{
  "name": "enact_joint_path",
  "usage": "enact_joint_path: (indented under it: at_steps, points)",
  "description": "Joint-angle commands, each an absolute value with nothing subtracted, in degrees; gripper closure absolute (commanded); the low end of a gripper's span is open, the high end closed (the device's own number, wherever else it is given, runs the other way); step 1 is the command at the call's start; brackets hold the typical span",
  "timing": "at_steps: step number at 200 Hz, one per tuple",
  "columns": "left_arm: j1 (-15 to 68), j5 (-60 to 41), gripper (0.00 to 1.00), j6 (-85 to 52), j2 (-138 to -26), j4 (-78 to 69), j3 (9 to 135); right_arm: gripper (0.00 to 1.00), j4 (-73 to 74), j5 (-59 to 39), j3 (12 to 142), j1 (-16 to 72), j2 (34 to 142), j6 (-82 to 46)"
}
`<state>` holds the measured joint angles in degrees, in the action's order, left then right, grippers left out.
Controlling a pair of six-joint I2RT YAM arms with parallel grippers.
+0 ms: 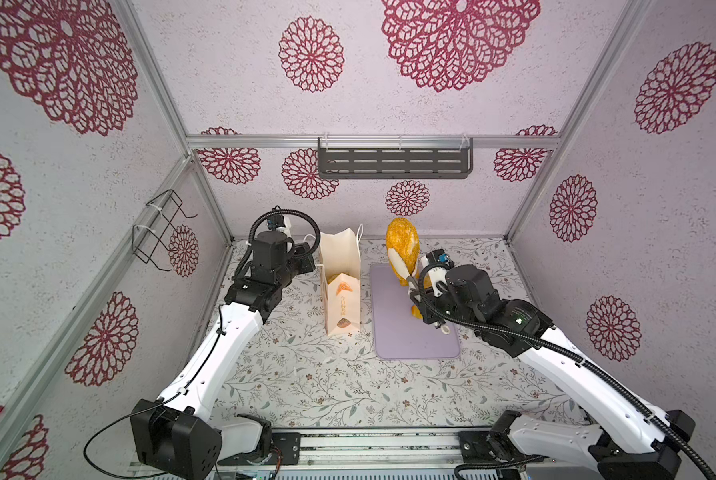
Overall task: Place the fake bread into the paper bag
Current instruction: 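Close the tongs on the sugar-crusted bun and lift it off the tray, then carry the bun in the tongs over the bag held by the left gripper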
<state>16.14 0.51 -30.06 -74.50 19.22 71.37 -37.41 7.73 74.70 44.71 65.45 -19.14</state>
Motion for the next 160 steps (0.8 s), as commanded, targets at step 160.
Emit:
enact_joint_path:
  at_steps: [160]
  points:
    - [16.58, -0.40, 1.00, -29.45, -72.51, 19.31, 72.42, 0.86, -42.36, 14.76, 100.83, 50.85, 77.77, -14.95]
